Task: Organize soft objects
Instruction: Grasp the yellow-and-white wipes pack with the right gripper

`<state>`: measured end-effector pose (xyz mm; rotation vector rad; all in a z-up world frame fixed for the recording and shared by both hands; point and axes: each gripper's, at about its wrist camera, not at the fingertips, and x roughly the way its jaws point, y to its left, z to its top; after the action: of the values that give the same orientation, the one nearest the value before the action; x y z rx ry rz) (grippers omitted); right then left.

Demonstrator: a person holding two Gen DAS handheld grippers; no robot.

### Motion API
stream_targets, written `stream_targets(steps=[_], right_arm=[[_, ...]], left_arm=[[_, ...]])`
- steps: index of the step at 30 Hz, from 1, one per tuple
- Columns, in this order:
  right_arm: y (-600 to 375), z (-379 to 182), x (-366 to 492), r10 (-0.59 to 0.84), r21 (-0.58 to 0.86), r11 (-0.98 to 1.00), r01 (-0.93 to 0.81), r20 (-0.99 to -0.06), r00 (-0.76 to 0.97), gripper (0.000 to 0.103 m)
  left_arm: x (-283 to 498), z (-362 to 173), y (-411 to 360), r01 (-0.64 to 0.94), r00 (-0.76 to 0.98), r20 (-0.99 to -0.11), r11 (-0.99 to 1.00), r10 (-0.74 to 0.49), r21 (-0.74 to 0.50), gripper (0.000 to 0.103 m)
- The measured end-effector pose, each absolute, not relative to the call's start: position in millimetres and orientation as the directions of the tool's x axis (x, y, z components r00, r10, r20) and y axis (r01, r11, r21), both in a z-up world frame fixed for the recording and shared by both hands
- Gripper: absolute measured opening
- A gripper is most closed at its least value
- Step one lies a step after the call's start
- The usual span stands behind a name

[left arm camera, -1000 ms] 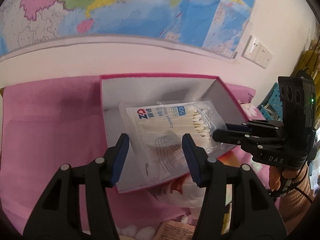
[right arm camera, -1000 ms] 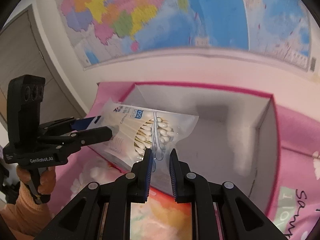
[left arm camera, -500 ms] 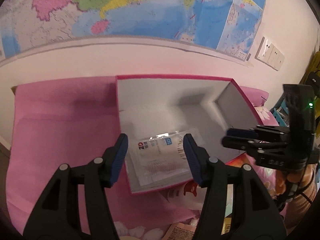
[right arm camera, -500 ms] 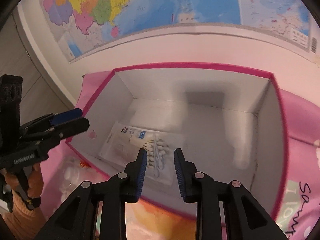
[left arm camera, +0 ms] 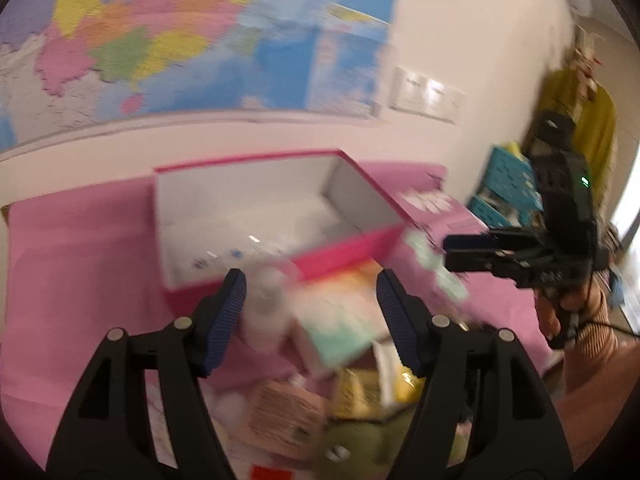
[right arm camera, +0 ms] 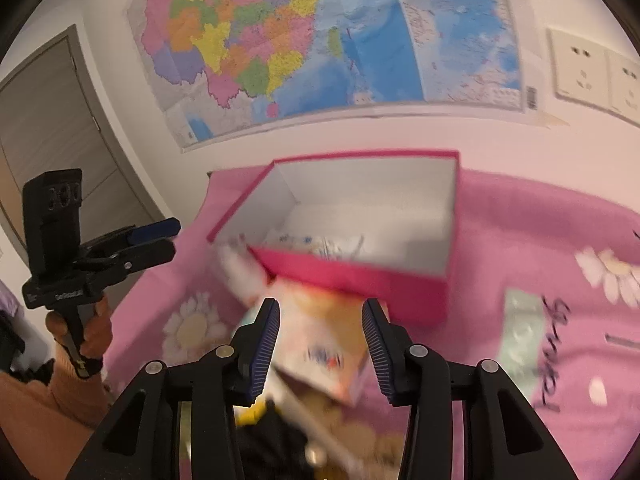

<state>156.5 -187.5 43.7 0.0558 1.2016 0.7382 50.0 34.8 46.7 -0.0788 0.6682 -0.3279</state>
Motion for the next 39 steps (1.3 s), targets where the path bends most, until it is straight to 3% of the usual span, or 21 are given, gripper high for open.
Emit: stream_targets(steps=[12, 17, 27, 29, 32, 39], right_arm=[[-216.3, 19.9, 80.4, 0.537, 0.472, 0.752, -0.460, -0.844, 0.012, 0.042], [-206.8, 23.7, 57.2, 0.523, 0.463, 0.719, -0.518, -0.852, -0.036, 0.041], [-246.0, 7.6, 69.7, 0.536, 0.499, 0.788, -0.361, -0.844, 0.003, 0.041], [-243.3, 4.0, 67.5, 0.552, 0.518, 0.775, -0.360, -0.834, -0.011, 0.027], [-237.3, 2.0, 65.8, 0.549, 0.509, 0.772, -0.382, -0.836, -0.004, 0.017], [-234.3, 8.1, 69.6, 0.542, 0.490, 0.778, -0.394, -0.840, 0.027, 0.014]], left_arm=[[47.0, -17.1, -11.6, 0.357, 0.543, -0.733, 0.903, -0.410, -0.241, 0.069], [43.0, -28.5, -22.6, 0.370, 0.512, -0.753, 0.897, -0.413, -0.241, 0.069], [42.1, -42.0, -28.5, 0.389, 0.453, -0.769, 0.876, -0.451, -0.285, 0.065], [42.4, -44.3, -32.5, 0.407, 0.428, -0.773, 0.863, -0.469, -0.298, 0.055], [43.7, -47.5, -37.2, 0.416, 0.412, -0.781, 0.859, -0.470, -0.297, 0.052], [41.7, -37.8, -30.5, 0.381, 0.435, -0.766, 0.867, -0.474, -0.320, 0.045]])
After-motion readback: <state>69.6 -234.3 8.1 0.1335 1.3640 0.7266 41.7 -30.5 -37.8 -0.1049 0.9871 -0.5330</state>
